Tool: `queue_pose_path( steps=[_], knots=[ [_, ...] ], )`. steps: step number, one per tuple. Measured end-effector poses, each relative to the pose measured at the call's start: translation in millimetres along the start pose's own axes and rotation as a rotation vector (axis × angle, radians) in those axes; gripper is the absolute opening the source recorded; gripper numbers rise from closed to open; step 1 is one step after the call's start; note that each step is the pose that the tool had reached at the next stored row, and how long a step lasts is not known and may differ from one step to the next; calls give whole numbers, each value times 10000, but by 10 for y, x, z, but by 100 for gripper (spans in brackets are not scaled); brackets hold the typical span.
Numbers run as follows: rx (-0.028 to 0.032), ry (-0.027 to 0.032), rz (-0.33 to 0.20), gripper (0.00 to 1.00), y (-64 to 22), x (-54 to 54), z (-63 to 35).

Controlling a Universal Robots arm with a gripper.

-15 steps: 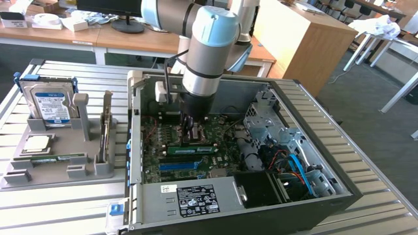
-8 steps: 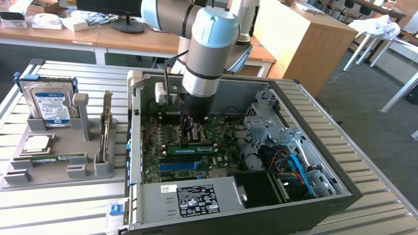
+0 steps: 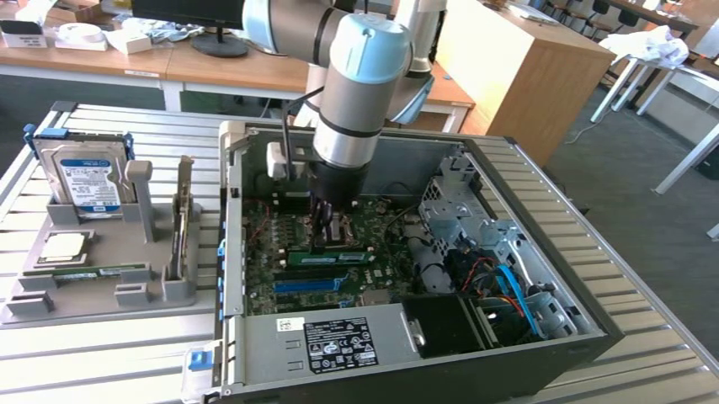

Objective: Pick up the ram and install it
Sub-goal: 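Press down the ram until it locks into place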

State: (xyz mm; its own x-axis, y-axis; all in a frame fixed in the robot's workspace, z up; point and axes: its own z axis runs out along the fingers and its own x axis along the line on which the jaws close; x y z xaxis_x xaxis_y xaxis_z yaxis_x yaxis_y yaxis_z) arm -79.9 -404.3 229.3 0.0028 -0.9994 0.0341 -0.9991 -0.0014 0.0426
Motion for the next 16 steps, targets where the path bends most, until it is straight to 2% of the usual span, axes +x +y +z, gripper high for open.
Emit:
queue_pose_path(
  steps=[16],
  knots=[
    [5, 2, 0, 10, -1, -1, 37]
  ],
)
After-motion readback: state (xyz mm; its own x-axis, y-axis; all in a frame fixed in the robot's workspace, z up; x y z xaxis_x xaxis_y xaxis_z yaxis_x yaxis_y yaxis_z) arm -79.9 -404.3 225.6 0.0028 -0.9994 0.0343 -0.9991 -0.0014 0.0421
